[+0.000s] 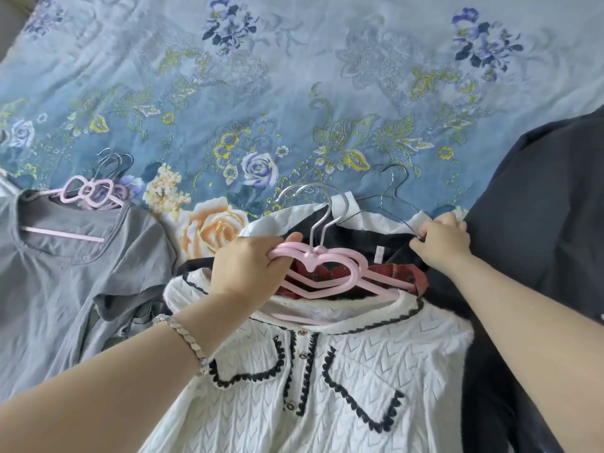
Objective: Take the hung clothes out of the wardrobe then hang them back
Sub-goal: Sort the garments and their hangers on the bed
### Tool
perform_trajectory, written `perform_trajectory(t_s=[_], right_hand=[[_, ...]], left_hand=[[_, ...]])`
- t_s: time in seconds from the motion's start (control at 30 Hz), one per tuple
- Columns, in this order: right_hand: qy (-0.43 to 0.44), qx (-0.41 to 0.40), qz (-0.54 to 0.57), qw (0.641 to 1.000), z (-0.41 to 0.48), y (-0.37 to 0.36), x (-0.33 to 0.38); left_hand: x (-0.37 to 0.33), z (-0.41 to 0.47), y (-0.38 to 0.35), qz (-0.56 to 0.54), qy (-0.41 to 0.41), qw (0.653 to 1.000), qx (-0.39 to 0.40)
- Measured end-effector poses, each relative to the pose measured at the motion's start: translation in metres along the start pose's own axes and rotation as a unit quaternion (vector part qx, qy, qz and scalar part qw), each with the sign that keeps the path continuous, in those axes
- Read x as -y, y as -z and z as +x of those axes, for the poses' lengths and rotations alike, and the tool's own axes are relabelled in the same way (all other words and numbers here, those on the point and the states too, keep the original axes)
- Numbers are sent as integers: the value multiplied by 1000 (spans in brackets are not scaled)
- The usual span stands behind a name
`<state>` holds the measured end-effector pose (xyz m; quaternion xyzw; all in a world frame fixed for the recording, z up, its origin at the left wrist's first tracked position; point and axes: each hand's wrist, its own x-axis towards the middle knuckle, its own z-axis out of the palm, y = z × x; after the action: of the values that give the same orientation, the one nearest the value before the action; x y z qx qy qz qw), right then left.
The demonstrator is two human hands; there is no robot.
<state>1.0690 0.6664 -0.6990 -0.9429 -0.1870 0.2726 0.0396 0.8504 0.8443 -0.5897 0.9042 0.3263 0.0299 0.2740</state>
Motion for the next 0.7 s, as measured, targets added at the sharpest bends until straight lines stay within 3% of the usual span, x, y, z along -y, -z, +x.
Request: perform_trajectory(t_s=[0.13,0.23,0.3,0.43,0.53,0.7], right_hand=[[134,-126,126,975,-24,11,-7],[100,-57,213,970,-40,26,-8],[71,-2,200,977,-45,36,-8],[54,1,204,978,-41,55,-4],[33,35,297,954,-36,67,3],[156,68,312,935,-65,81,30]], left_hand=[[2,-5,5,-3,-17,1000,-8],[4,-9,7,1,-32,999,-16],[4,-12,8,0,-44,999,-27],[3,-18,8,-6,-63,997,-41],[3,-20,8,-1,-49,998,-37],[4,-24,9,13,-54,997,-45]])
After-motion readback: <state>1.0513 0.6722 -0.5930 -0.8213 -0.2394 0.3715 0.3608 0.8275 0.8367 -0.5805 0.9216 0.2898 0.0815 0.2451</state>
